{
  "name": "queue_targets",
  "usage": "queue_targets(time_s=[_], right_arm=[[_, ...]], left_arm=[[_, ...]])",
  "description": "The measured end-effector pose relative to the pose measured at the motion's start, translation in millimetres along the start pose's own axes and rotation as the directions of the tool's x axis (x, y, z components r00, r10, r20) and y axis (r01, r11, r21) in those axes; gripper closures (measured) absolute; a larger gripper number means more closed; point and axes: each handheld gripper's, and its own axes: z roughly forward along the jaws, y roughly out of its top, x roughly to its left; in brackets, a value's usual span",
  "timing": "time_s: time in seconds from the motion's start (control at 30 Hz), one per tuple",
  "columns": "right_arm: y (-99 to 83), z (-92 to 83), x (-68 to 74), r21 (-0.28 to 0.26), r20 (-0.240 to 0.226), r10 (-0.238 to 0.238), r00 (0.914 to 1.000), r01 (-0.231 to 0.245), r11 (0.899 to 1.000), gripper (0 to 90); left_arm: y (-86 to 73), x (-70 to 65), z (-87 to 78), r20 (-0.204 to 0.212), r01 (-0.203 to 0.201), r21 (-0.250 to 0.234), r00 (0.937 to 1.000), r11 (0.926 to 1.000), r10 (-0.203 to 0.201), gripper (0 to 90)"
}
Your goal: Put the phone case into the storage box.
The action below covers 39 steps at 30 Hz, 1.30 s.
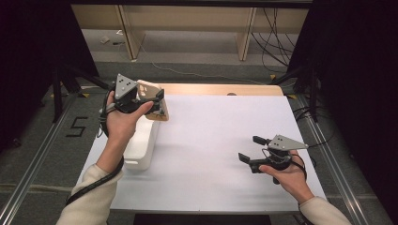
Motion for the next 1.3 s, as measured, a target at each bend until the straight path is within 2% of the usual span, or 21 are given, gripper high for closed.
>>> queue_targets(time_s=[1.3], right_arm=[[0.1, -0.2, 0.3, -0.001, -0.001, 0.001, 1.0, -0.001, 1.0, 12.1]], left_arm=[[-3.4, 13.9, -1.1, -0.052, -0.009, 0.019, 0.9986, 0.9998, 0.01, 10.9]])
